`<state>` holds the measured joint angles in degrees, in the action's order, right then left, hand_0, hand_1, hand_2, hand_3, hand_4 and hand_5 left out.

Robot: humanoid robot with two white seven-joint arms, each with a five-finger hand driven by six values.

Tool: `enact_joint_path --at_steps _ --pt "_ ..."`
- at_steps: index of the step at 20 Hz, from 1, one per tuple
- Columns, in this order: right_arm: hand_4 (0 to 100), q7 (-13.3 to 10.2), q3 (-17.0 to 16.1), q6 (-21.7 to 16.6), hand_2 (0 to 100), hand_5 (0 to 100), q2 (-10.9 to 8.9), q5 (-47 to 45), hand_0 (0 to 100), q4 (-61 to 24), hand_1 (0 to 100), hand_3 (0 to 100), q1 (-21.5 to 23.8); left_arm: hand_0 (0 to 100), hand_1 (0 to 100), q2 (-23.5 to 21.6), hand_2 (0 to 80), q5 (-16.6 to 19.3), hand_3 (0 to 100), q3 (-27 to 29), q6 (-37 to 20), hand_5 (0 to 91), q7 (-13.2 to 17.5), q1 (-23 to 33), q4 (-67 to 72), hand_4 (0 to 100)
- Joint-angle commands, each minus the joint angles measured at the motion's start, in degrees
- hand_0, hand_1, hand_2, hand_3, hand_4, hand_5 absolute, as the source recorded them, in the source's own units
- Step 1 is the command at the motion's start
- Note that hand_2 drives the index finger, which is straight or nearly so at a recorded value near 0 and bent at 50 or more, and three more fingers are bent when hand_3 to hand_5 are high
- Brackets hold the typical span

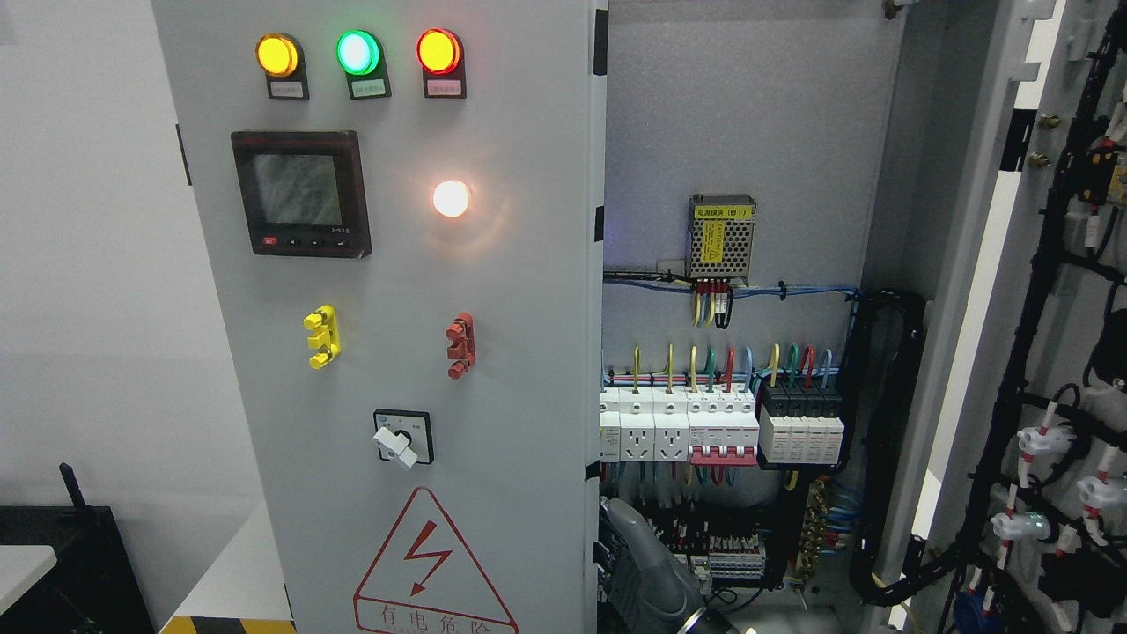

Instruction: Open door with both hands

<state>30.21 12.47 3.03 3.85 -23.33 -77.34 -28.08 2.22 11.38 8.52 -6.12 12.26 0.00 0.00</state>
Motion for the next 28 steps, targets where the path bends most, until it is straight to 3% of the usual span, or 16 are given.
enact_joint_path --at_steps 1,6,10,17,21,28 --pt "0 0.2 0.19 0.05 0 0 -0.16 -1.18 38 -0.53 0 0 0.05 0 0 -0.02 0.0 -0.04 0 0.0 -0.03 0.0 -0.04 1.32 0.53 0" --pt "0 0.29 0.36 0.14 0 0 -0.24 -4.18 38 -1.41 0 0 0.4 0 0 -0.02 0.0 0.05 0 0.0 -0.03 0.0 -0.04 1.32 0.53 0" --pt "0 4.41 0.54 0.14 0 0 -0.24 -4.09 38 -1.5 0 0 0.48 0 0 -0.02 0.0 -0.04 0 0.0 -0.03 0.0 -0.04 1.32 0.53 0" --pt "0 4.77 0.63 0.14 0 0 -0.33 -4.18 38 -1.85 0 0 0.57 0 0 -0.02 0.0 -0.04 0 0.0 -0.03 0.0 -0.04 1.32 0.53 0" --pt "0 8.37 1.42 0.23 0 0 -0.95 -4.18 38 -1.85 0 0 0.66 0 0 -0.02 0.0 0.05 0 0.0 -0.03 0.0 -0.04 1.32 0.53 0" --pt "0 8.64 1.86 2.07 0 0 -1.91 -4.18 38 -1.85 0 0 1.19 0 0 -0.02 0.0 -0.04 0 0.0 -0.03 0.0 -0.04 1.32 0.53 0"
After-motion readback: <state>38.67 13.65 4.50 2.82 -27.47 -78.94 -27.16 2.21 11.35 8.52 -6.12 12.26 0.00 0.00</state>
